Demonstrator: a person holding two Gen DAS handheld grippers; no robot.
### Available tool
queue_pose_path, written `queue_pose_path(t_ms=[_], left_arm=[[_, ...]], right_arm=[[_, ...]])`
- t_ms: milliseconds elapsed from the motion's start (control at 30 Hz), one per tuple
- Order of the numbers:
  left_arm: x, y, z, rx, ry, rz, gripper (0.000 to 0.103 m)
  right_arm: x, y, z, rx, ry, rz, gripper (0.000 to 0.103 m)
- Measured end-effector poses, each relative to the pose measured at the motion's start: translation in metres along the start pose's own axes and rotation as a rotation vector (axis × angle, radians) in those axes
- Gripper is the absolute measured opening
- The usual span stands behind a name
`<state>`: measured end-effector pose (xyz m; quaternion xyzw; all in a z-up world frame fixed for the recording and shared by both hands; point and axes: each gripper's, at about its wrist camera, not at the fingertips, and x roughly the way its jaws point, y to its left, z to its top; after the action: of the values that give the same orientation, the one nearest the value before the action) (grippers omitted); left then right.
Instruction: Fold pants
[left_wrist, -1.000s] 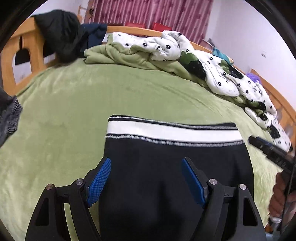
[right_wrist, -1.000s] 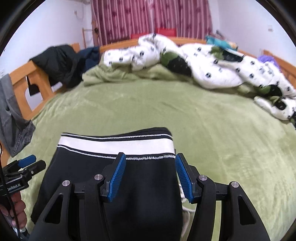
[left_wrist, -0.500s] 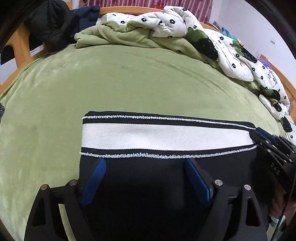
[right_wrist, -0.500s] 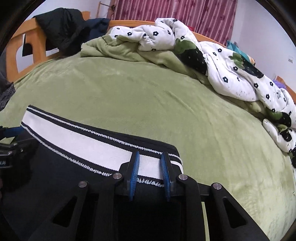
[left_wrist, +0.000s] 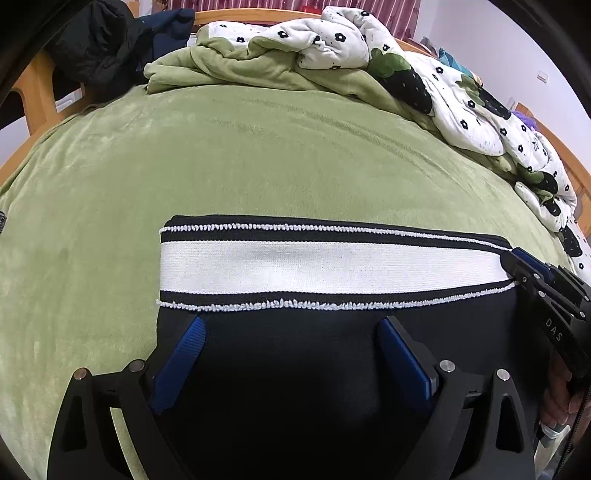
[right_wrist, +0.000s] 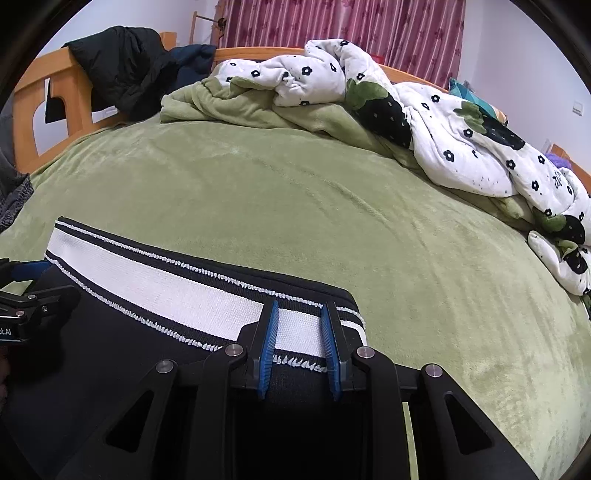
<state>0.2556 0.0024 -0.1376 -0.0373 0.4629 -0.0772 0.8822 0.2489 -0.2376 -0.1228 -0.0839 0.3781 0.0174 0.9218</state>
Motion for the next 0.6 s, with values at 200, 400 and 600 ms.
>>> queue_pose_path(t_ms=[200,400,600], left_arm=[[-0.0001,0.0026,-0.0004,0.001,-0.001,0.006,0.097],[-0.0021,0.0015,-0.0017,0.008,-0.027,0.031,0.097],[-0.0022,-0.0001,-0.0029,0.013,-0.037,0.041,0.098]], right_arm=[[-0.0003,0.0001,0.0001,0.002,-0.002,0.002,0.023],[-0.0024,0.0007,-0.0029,0.006,-0.012,0.0,0.023],[-0.0034,0.0002,-0.0032,0.002,-0.016,-0.005,0.023]])
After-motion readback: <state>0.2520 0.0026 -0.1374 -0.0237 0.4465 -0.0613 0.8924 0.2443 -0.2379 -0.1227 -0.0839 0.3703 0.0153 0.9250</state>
